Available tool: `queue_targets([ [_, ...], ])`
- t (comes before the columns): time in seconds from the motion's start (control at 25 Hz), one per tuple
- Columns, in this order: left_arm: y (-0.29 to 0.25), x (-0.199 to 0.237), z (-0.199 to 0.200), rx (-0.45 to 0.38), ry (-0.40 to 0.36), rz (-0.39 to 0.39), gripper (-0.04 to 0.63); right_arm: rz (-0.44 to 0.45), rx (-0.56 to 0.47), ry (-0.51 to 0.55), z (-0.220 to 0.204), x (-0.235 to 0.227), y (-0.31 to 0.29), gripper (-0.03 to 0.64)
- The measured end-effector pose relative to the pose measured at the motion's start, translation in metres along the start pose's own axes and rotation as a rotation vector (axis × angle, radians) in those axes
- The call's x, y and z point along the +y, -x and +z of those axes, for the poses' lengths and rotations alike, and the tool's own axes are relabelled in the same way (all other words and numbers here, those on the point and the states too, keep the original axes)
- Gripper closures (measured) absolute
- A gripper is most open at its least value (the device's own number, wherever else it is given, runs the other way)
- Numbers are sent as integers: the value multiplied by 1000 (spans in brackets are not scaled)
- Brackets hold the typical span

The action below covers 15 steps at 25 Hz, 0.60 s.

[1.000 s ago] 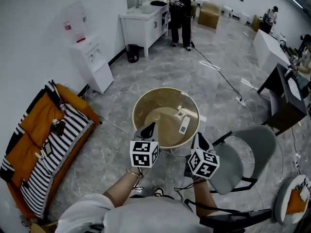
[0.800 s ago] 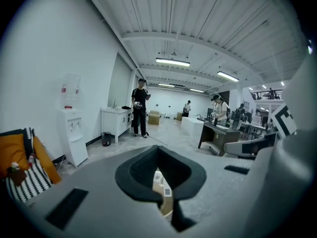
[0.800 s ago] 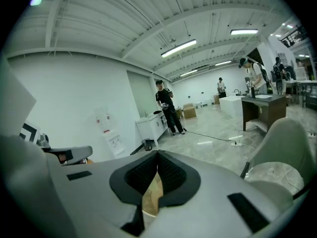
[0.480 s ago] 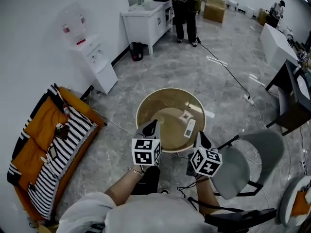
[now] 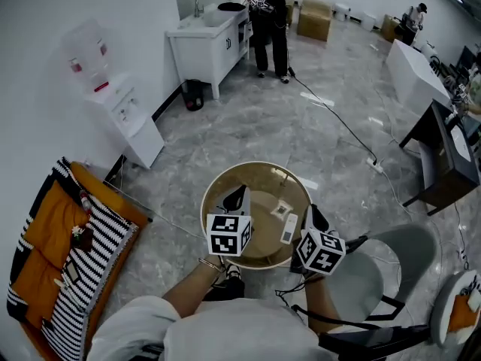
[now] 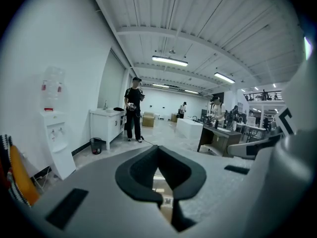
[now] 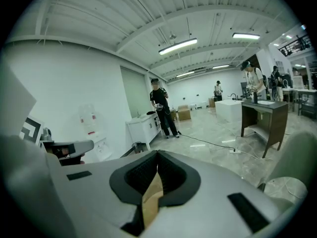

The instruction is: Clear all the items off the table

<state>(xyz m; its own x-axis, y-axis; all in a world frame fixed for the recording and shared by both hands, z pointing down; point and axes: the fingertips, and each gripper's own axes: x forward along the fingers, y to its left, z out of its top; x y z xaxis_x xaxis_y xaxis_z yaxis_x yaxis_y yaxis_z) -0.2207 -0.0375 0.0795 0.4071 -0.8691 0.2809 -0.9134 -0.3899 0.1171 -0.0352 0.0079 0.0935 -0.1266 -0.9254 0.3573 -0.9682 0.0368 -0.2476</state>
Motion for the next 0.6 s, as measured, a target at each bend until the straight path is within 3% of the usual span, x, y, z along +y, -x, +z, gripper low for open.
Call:
queue_targets([
  [0.32,-72,73,-8,76,45,13,594,-48,31,-35,8,11,-82,594],
  [0.6,-88,91,-44,159,82,76,594,-48,124,-41,-18,-11,-122,594],
])
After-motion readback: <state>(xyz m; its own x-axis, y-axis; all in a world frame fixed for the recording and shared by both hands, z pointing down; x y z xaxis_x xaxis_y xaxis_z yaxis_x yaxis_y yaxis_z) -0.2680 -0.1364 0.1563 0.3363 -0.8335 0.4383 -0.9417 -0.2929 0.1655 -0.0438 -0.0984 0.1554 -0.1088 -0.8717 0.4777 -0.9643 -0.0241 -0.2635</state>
